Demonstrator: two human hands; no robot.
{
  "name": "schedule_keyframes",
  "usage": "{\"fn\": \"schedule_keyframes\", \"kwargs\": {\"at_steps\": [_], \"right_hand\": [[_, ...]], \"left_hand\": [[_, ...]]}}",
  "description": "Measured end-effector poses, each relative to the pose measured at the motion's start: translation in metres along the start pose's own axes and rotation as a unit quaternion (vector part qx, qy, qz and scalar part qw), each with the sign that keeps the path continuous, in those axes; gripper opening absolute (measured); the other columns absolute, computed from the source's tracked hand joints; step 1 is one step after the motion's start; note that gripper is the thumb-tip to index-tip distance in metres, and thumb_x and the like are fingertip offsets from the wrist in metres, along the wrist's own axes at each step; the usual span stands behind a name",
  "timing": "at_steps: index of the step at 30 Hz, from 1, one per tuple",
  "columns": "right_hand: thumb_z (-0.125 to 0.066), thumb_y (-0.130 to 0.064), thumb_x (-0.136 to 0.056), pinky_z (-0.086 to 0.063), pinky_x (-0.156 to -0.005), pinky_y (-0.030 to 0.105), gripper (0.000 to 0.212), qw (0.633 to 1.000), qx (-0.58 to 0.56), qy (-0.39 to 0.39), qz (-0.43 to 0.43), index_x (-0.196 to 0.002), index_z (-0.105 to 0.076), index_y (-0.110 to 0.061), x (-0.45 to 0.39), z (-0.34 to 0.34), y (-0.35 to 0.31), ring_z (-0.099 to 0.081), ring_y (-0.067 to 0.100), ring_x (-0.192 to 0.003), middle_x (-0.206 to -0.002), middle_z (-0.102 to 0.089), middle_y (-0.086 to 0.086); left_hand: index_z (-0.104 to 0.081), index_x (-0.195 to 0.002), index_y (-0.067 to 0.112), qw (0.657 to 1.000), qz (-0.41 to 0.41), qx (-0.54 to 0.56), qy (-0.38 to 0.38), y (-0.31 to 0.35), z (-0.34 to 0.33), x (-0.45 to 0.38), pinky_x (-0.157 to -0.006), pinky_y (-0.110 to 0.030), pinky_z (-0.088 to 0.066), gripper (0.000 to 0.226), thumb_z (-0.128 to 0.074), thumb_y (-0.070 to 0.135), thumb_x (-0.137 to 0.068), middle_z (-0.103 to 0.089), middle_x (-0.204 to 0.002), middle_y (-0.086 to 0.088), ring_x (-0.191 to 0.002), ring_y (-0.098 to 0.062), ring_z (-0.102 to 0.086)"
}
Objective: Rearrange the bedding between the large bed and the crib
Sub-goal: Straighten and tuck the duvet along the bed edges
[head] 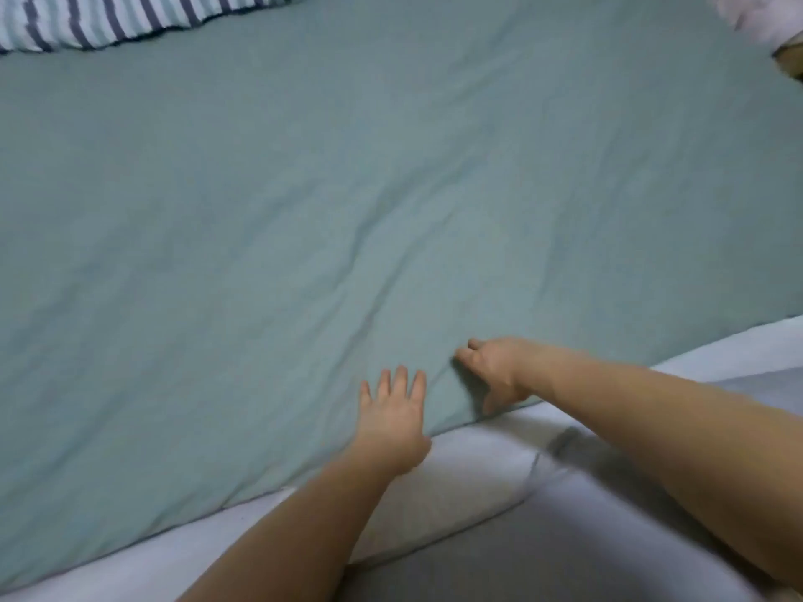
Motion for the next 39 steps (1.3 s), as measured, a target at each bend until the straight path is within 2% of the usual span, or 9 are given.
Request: {"fn": "schedule_keyframes", "kwargs": {"at_steps": [3, 6, 11, 14, 17, 26, 31, 35, 39], "right_hand": [[-0.07, -0.049, -0.075, -0.036, -0.104, 0.046, 0.101, 0.996, 0.091, 0.002, -0.002, -0.148, -0.01, -0.013, -0.018, -0.03, 0.014, -0.026, 0.038, -0.138, -0.155, -0.011, 0.017], [-0.046, -0.032, -0.094, -0.033, -0.103, 0.055, 0.071, 0.991, 0.128, 0.036, -0.032, -0.149, -0.007, -0.009, -0.028, -0.048, 0.005, -0.011, 0.042, -0.144, -0.157, 0.001, 0.023], [-0.023, -0.007, -0.078, -0.05, -0.049, 0.042, 0.048, 0.963, 0.222, 0.151, -0.009, -0.095, -0.067, -0.013, -0.049, -0.061, 0.015, -0.064, 0.041, -0.076, -0.098, -0.065, 0.025], [-0.029, -0.008, -0.074, -0.043, -0.036, 0.029, 0.035, 0.957, 0.143, 0.251, 0.015, -0.08, -0.063, -0.011, -0.043, -0.051, 0.021, -0.057, 0.029, -0.049, -0.065, -0.057, 0.013], [-0.035, -0.005, -0.088, -0.051, -0.062, 0.035, 0.031, 0.964, 0.094, 0.247, 0.016, -0.112, -0.054, -0.005, -0.02, -0.024, 0.023, -0.067, 0.034, -0.082, -0.092, -0.065, 0.015], [-0.063, -0.019, -0.088, -0.047, -0.088, 0.032, 0.031, 0.993, 0.047, -0.034, 0.1, -0.118, -0.062, -0.013, -0.021, -0.031, 0.018, -0.06, 0.03, -0.112, -0.122, -0.062, 0.013], [-0.059, -0.001, -0.085, -0.053, -0.066, 0.035, 0.015, 0.965, -0.035, -0.218, 0.14, -0.095, -0.067, 0.007, -0.016, -0.046, 0.038, -0.061, 0.007, -0.044, -0.063, -0.064, 0.011], [-0.047, -0.023, -0.091, -0.05, -0.079, 0.035, 0.022, 0.967, -0.066, 0.183, 0.166, -0.102, -0.063, -0.012, -0.044, 0.011, 0.077, -0.062, 0.028, -0.095, -0.102, -0.066, 0.01], [-0.045, -0.035, -0.094, -0.032, -0.109, 0.036, 0.049, 0.933, -0.048, 0.327, 0.139, -0.138, -0.04, -0.013, -0.119, 0.092, 0.122, -0.038, 0.027, -0.134, -0.146, -0.038, 0.012]], "left_hand": [[-0.007, -0.153, 0.014, 0.998, 0.017, -0.059, 0.027, 0.025, -0.025, -0.016, -0.114, -0.057, -0.012, 0.084, -0.053, 0.038, -0.087, -0.006, -0.158, -0.019, -0.145, -0.036, -0.011], [-0.056, -0.132, 0.015, 0.989, -0.003, -0.105, 0.105, 0.035, -0.035, -0.036, -0.084, -0.046, -0.05, 0.059, -0.035, 0.027, -0.078, -0.059, -0.122, -0.014, -0.102, -0.032, -0.059], [-0.042, -0.092, 0.016, 0.973, -0.021, -0.105, 0.203, 0.022, -0.023, -0.059, -0.041, -0.025, -0.04, 0.034, -0.061, 0.02, -0.064, -0.059, -0.067, -0.002, -0.053, -0.022, -0.058], [-0.049, -0.102, 0.015, 0.985, -0.044, -0.059, 0.155, 0.009, 0.0, -0.051, -0.058, -0.031, -0.047, 0.034, -0.066, 0.023, -0.073, -0.067, -0.09, -0.007, -0.078, -0.03, -0.067], [-0.062, -0.1, 0.017, 0.996, -0.026, 0.021, 0.086, 0.006, 0.03, -0.051, -0.071, -0.03, -0.044, 0.024, -0.061, 0.03, -0.079, -0.068, -0.104, -0.007, -0.099, -0.029, -0.062], [-0.071, -0.098, 0.006, 0.973, -0.079, -0.036, -0.212, 0.046, 0.033, -0.065, -0.07, -0.028, -0.042, 0.028, -0.077, 0.02, -0.073, -0.067, -0.092, -0.011, -0.084, -0.027, -0.062], [-0.06, -0.118, -0.009, 0.898, -0.013, 0.144, -0.416, 0.037, 0.038, -0.074, -0.074, -0.038, -0.05, 0.029, -0.053, -0.007, -0.089, -0.061, -0.11, -0.03, -0.096, -0.042, -0.063], [-0.069, -0.096, 0.011, 0.983, 0.004, 0.174, 0.063, -0.02, 0.111, -0.109, -0.074, -0.03, -0.05, 0.02, -0.051, 0.014, -0.09, -0.072, -0.097, -0.012, -0.095, -0.031, -0.067], [-0.036, -0.145, 0.015, 0.92, 0.102, 0.152, 0.346, -0.064, 0.163, -0.178, -0.109, -0.039, -0.032, 0.052, -0.043, 0.036, -0.097, -0.044, -0.144, -0.012, -0.132, -0.03, -0.04]]}}
Point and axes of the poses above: each hand's wrist, its own x-axis away from the middle knuckle, its own z-axis out of the back of the hand, y = z × x, the point moved 1 cm from there along -x, towards the middle knuckle
